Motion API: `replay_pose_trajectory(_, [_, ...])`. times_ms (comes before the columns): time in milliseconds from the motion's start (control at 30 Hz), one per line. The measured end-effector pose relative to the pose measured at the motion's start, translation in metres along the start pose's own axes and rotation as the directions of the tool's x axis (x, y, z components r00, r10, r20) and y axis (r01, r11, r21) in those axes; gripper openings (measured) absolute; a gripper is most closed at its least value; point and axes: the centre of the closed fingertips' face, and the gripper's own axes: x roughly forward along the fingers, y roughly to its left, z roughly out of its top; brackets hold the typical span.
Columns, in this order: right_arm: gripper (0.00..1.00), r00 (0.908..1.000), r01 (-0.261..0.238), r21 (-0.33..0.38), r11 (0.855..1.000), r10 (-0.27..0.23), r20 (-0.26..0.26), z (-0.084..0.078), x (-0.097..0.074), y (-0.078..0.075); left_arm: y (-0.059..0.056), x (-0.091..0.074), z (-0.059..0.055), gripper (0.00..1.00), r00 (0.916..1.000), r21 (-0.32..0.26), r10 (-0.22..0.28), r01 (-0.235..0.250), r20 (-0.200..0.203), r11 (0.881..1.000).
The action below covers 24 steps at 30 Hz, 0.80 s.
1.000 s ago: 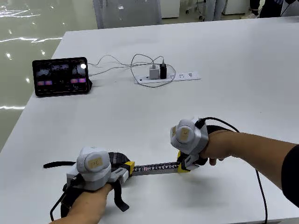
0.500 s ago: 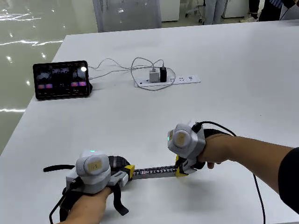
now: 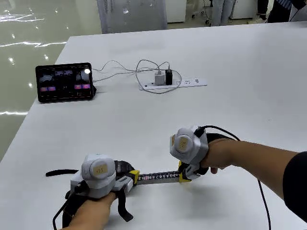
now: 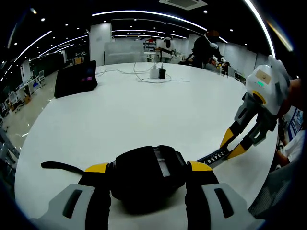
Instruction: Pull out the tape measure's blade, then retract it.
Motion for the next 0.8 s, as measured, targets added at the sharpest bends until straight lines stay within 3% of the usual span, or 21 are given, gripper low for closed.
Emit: replay_pose_trajectory(800, [0.1, 0.9998, -0.012, -0.023, 1.0, 0.012, 0.016, 0.013, 0.005, -0.001, 0.001, 0.001, 0.0, 0.58, 0.9999, -0.004, -0.01, 0.01, 0.001, 1.0])
